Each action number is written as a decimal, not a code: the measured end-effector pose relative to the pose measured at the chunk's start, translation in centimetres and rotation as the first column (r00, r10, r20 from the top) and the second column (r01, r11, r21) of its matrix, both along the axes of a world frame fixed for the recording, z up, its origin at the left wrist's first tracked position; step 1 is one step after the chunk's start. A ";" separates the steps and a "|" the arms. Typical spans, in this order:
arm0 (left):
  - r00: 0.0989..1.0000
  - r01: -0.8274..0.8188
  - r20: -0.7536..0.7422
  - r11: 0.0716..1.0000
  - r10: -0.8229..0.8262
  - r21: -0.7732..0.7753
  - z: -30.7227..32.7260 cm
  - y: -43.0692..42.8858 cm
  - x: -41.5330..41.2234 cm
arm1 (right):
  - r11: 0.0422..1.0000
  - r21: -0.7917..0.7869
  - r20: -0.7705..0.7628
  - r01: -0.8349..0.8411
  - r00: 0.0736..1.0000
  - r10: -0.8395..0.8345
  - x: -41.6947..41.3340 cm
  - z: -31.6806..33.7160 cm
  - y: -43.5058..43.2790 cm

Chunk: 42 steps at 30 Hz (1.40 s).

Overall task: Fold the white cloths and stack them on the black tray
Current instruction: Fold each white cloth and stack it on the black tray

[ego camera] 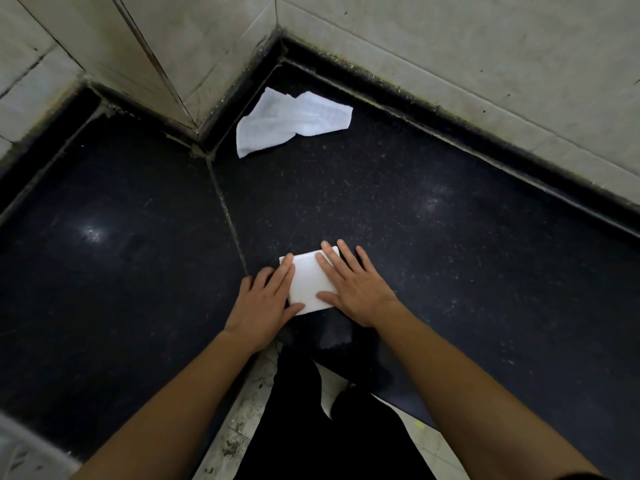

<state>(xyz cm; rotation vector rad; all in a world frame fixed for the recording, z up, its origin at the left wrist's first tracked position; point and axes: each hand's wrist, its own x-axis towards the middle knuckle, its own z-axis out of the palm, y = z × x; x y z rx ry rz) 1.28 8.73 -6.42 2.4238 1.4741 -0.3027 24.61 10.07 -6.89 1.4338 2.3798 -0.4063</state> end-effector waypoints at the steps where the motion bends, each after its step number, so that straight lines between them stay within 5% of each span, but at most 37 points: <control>1: 1.000 0.003 -0.006 1.000 -0.003 -0.020 -0.1 0.0 -0.1 | 1.000 -0.006 0.011 -0.010 1.000 0.010 0.3 -0.1 0.2; 9: 1.000 0.020 0.006 0.993 -0.019 -0.118 -0.9 0.0 -0.8 | 0.994 -0.079 0.088 0.081 0.993 -0.073 1.5 0.8 0.5; 11: 1.000 0.019 0.000 0.994 -0.019 -0.112 -1.1 0.0 -0.9 | 0.970 -0.083 -0.008 0.229 0.973 -0.230 0.7 1.9 0.6; 13: 1.000 0.015 -0.005 0.993 -0.016 -0.117 -1.4 -0.1 -0.8 | 0.871 -0.081 -0.164 0.485 0.855 -0.491 0.0 2.7 0.5; 16: 1.000 0.020 -0.006 0.992 -0.020 -0.125 -1.7 0.0 -0.8 | 0.602 -0.303 -0.265 0.739 0.542 -0.798 -0.9 3.3 0.9; 19: 1.000 0.018 -0.011 0.993 -0.020 -0.116 -1.8 0.0 -1.0 | 0.386 -0.501 -0.207 0.775 0.326 -0.923 -1.3 3.5 1.7; 22: 1.000 -0.011 0.011 0.992 0.013 -0.127 -0.9 -0.3 -0.8 | 0.265 -0.615 -0.173 0.742 0.202 -0.964 -1.1 3.5 2.0; 25: 0.967 -0.191 0.139 0.969 0.213 -0.156 1.1 -0.4 -0.4 | 0.205 -0.731 -0.218 0.651 0.062 -0.974 -0.7 5.0 2.0; 29: 0.773 -0.388 0.381 0.854 0.507 -0.348 4.2 1.8 0.4 | 0.277 -0.777 -0.330 0.565 0.008 -0.944 0.5 8.8 2.5; 32: 0.411 -0.396 0.435 0.587 0.801 -0.706 7.3 4.9 2.5 | 0.315 -0.783 -0.427 0.536 -0.095 -0.899 1.9 12.6 2.6; 35: 0.117 -0.203 0.340 0.357 0.933 -0.912 10.6 7.6 5.8 | 0.365 -0.800 -0.514 0.477 -0.229 -0.827 3.8 16.3 2.0; 39: 0.218 0.227 0.267 0.217 0.939 -0.949 14.5 8.0 11.0 | 0.397 -0.820 -0.550 0.414 -0.372 -0.748 7.6 19.2 -1.0; 42: 0.313 0.343 0.330 0.218 0.891 -0.914 16.2 6.8 15.0 | 0.372 -0.799 -0.581 0.473 -0.443 -0.683 10.5 20.3 -4.5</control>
